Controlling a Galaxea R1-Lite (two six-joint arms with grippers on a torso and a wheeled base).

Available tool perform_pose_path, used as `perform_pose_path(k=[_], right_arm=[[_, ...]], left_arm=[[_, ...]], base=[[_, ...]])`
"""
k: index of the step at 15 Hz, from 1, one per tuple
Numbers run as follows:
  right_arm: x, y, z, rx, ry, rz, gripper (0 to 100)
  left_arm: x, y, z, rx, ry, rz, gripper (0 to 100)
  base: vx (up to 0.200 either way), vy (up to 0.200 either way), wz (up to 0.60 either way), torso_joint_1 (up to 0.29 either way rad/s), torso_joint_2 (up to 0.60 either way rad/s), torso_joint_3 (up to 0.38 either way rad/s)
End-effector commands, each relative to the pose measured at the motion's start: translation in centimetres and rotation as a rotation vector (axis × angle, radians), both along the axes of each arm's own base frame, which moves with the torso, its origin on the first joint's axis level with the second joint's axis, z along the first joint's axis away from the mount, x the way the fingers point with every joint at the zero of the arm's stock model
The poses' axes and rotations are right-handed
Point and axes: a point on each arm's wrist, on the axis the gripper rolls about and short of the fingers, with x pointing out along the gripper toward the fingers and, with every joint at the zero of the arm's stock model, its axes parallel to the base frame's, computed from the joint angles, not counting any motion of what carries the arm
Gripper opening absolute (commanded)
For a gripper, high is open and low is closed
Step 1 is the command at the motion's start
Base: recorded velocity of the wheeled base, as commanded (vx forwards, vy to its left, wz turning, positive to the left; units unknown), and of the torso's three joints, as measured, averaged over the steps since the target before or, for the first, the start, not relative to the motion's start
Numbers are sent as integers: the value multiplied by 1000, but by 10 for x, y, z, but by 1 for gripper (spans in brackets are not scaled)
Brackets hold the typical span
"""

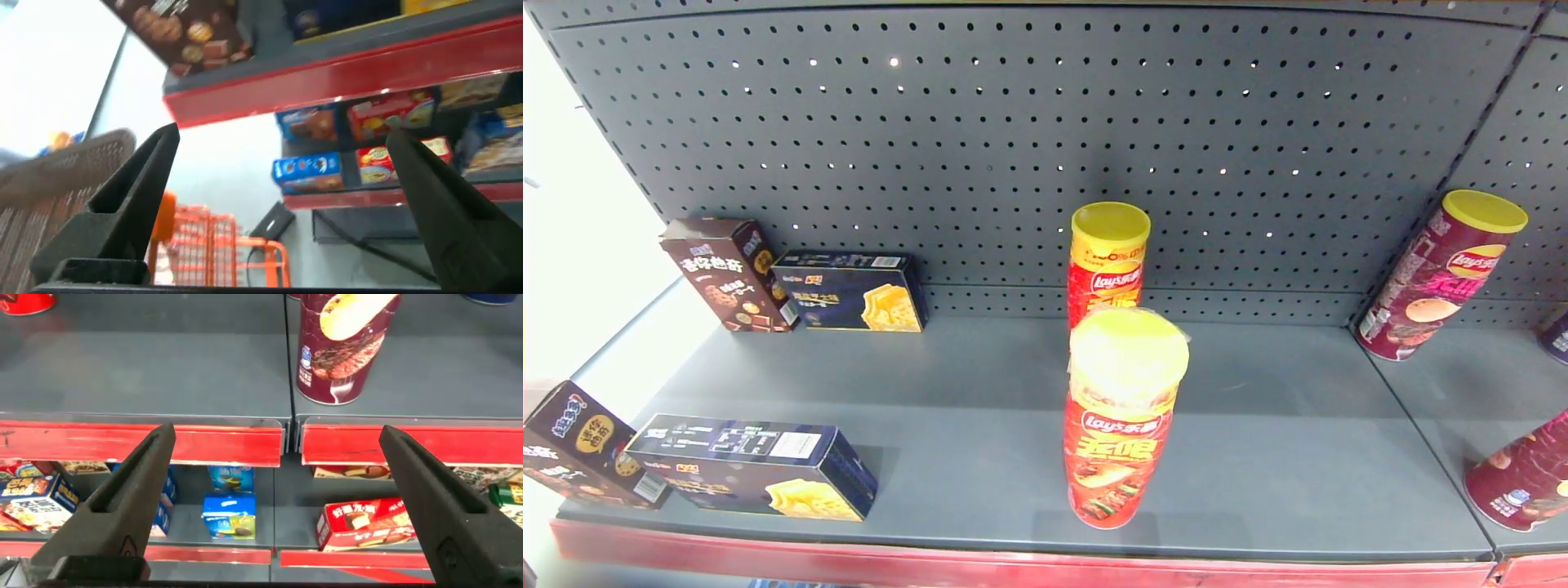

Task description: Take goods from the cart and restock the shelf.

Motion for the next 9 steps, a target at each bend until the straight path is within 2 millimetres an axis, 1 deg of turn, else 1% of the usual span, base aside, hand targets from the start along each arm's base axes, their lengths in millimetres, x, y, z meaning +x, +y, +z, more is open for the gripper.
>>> perform_pose_path(k=[1,2,4,5,7,8,9], right_arm=[[0,0,0,0,3,0,100],[0,0,0,0,2,0,100],[0,0,0,0,3,0,100],[0,0,0,0,3,0,100],[0,0,0,0,3,0,100],[0,0,0,0,3,0,100],[0,0,0,0,2,0,100]], left_arm=[[4,-2,1,-56,37,146,100],[-2,-2,-1,-137,-49,116,100],[-5,-4,-5,-259,-108,-172,100],[-4,-7,-6,-309,-124,-259,100],[-3,-9,-6,-377,-126,-357,100],[-3,-9,-6,-377,-126,-357,100],[-4,-10,-6,-385,-117,-403,100]], base=[[0,0,0,0,0,0],[0,0,0,0,0,0],[0,0,0,0,0,0],[0,0,0,0,0,0],[0,0,0,0,0,0],[0,0,0,0,0,0],[0,0,0,0,0,0]])
